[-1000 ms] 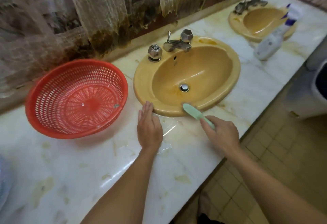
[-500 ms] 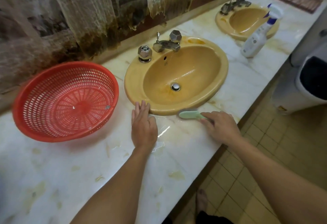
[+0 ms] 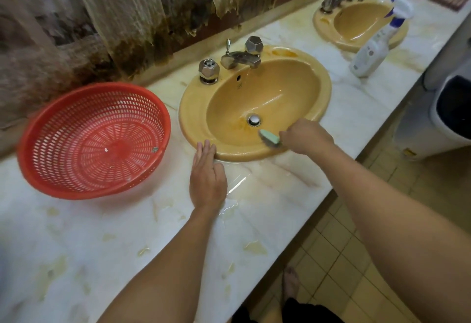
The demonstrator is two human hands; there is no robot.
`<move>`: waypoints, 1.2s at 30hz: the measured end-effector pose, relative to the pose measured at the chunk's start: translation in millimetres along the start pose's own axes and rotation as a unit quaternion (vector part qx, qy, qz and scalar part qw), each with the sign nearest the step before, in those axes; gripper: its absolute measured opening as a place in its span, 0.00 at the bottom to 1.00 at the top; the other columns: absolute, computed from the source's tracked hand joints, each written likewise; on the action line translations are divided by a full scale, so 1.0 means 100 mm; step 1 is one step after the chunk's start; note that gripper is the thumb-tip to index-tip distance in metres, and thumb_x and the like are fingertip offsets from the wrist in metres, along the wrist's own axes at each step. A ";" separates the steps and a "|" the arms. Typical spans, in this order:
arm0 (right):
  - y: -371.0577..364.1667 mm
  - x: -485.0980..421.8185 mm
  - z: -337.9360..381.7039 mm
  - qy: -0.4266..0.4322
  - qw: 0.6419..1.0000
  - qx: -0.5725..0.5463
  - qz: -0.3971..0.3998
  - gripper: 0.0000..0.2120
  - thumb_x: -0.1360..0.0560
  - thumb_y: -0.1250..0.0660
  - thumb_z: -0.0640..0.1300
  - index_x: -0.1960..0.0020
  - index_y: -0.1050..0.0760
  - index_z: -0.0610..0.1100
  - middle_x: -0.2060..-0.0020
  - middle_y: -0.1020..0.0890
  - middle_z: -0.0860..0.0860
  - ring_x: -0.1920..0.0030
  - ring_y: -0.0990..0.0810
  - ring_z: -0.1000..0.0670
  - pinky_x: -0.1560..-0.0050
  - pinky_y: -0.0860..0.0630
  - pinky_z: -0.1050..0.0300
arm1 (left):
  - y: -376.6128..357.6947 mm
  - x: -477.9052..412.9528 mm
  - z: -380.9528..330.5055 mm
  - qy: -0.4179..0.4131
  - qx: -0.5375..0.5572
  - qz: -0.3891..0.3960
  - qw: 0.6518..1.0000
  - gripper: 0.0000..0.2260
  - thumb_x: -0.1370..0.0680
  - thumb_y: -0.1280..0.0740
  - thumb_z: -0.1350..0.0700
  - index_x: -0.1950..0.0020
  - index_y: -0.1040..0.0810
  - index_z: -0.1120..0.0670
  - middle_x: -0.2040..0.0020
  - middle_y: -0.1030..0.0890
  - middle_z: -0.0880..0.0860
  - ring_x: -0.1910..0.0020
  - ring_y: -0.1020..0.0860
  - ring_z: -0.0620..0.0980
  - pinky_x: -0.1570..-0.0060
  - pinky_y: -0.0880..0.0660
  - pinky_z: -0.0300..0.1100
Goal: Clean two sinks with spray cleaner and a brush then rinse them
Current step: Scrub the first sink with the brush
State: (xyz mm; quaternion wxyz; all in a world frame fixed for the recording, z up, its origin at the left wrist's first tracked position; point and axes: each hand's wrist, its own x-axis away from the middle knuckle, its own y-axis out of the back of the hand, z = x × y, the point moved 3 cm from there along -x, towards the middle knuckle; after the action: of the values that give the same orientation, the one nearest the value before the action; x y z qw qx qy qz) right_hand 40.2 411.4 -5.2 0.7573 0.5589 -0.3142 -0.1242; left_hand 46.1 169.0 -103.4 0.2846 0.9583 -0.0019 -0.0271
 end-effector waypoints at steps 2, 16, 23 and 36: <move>-0.06 -0.05 0.27 0.049 0.998 0.035 0.023 0.10 0.24 0.40 0.52 0.52 0.29 0.45 0.50 0.24 0.44 0.52 0.27 0.42 0.53 0.31 0.54 | 0.01 0.01 0.00 0.011 0.004 -0.008 1.000 0.29 0.24 0.49 0.55 0.23 0.30 0.52 0.21 0.35 0.43 0.21 0.44 0.36 0.26 0.45 0.30; -0.22 0.10 -0.85 0.226 0.974 -0.015 0.002 0.13 0.19 0.38 0.56 0.40 0.19 0.56 0.50 0.16 0.53 0.48 0.20 0.47 0.46 0.25 0.47 | -0.18 -0.04 -0.08 -0.172 -0.174 0.086 0.966 0.22 0.16 0.48 0.52 0.23 0.30 0.53 0.22 0.32 0.47 0.19 0.45 0.45 0.20 0.56 0.48; -0.58 0.19 -0.61 0.324 0.942 0.039 -0.075 0.15 0.18 0.42 0.57 0.37 0.21 0.57 0.54 0.18 0.56 0.51 0.24 0.46 0.49 0.32 0.47 | -0.47 -0.16 -0.41 -0.163 -0.158 0.119 0.966 0.24 0.17 0.50 0.50 0.28 0.24 0.54 0.29 0.23 0.49 0.25 0.32 0.48 0.21 0.49 0.45; -0.08 -0.81 -1.50 0.338 0.939 0.055 -0.042 0.17 0.17 0.44 0.57 0.33 0.25 0.59 0.50 0.19 0.57 0.49 0.26 0.48 0.45 0.34 0.48 | -0.83 -0.07 -0.67 -0.021 -0.144 0.064 0.987 0.24 0.18 0.50 0.49 0.28 0.24 0.52 0.27 0.25 0.47 0.23 0.38 0.44 0.23 0.57 0.35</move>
State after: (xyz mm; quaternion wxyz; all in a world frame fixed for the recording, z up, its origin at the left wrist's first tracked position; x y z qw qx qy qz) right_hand 71.8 567.5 -67.0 0.7812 0.6213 -0.0223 0.0575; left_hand 41.3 274.8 -92.1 0.4203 0.9046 -0.0655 -0.0288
